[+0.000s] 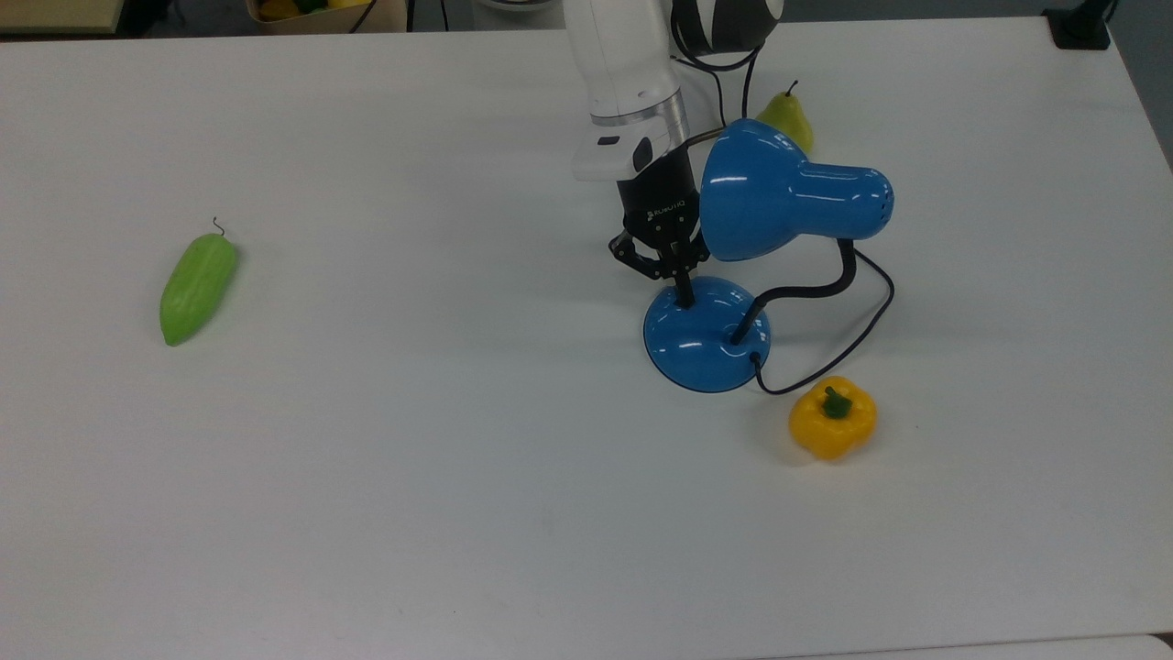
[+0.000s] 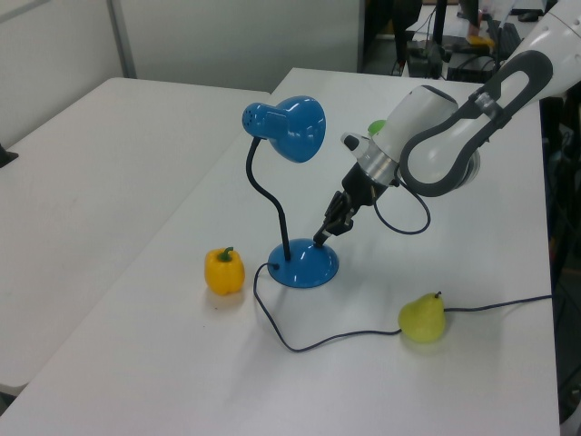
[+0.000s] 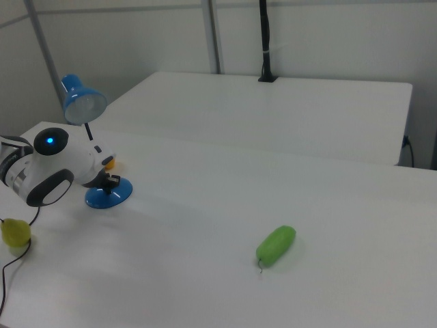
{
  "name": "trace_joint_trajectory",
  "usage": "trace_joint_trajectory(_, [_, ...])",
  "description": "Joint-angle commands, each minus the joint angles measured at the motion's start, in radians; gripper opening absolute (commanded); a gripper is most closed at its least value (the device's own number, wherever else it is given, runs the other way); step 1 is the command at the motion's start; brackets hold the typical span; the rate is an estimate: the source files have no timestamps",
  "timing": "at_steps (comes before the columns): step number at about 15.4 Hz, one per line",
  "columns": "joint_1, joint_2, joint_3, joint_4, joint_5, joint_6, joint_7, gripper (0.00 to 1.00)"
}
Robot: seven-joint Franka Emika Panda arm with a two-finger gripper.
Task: Turn on desk lamp
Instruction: 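Press down on the lamp base switch with the gripper tip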
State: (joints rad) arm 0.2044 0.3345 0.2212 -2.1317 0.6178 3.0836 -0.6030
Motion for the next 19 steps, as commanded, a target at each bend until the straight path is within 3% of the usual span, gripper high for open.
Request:
trace_joint_trajectory(1, [0.007, 0.001, 0.006, -0.004, 0.013, 0.020, 0.012, 0.00])
trace_joint_trajectory(19, [0.018, 0.026, 0.006, 0.030, 0.000, 0.029, 0.008, 0.00])
